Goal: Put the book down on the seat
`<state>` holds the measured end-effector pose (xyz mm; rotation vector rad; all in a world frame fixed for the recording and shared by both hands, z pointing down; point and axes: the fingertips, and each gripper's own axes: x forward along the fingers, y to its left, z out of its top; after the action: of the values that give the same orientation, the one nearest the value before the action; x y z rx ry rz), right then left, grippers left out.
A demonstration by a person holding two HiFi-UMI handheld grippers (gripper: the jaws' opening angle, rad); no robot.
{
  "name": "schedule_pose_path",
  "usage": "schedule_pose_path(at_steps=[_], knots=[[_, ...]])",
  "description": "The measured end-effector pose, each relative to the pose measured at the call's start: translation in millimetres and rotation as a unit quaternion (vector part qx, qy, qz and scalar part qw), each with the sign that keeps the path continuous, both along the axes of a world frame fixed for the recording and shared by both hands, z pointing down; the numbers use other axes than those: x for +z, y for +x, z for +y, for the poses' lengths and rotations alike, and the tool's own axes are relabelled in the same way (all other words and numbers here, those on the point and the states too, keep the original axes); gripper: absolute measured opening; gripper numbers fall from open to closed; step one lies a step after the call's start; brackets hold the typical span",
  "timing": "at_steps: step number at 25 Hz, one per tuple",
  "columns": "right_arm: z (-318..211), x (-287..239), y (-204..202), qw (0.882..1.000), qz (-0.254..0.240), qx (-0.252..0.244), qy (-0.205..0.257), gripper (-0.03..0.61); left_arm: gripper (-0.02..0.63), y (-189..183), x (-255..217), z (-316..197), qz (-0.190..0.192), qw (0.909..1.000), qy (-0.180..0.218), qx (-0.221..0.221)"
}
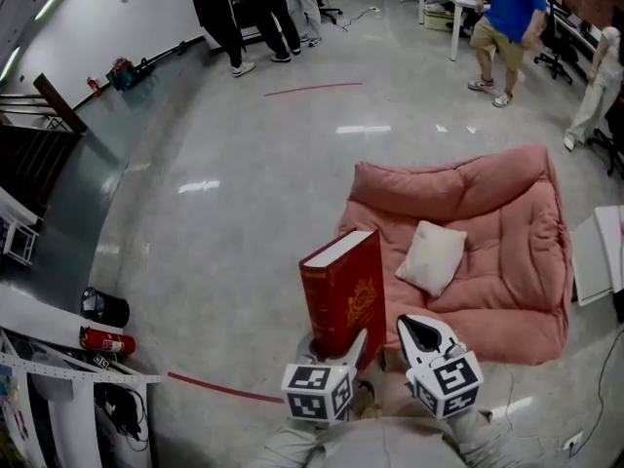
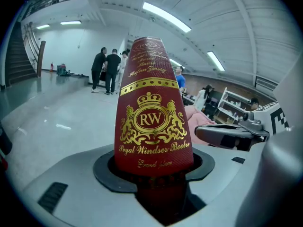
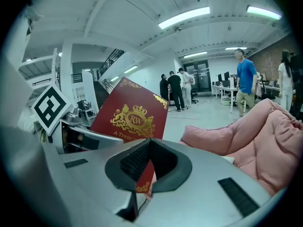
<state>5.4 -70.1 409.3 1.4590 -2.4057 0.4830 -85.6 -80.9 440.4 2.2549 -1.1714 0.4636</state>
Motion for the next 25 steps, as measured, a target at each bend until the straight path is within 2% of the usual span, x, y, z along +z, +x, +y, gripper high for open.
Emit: schedule_pose_path(at_steps=[13,25], knots=[[-84,22,36,1.0,0.002,0.004,-0.022,0.005,0.256,26,25,-87,-0.005,0.9996,-0.023,-0.014],[-140,76,58,0.998,0.005,0.013,-0.064,0.005,0.255,56,100,-141,-0.008,0.996,-0.088,-0.01]])
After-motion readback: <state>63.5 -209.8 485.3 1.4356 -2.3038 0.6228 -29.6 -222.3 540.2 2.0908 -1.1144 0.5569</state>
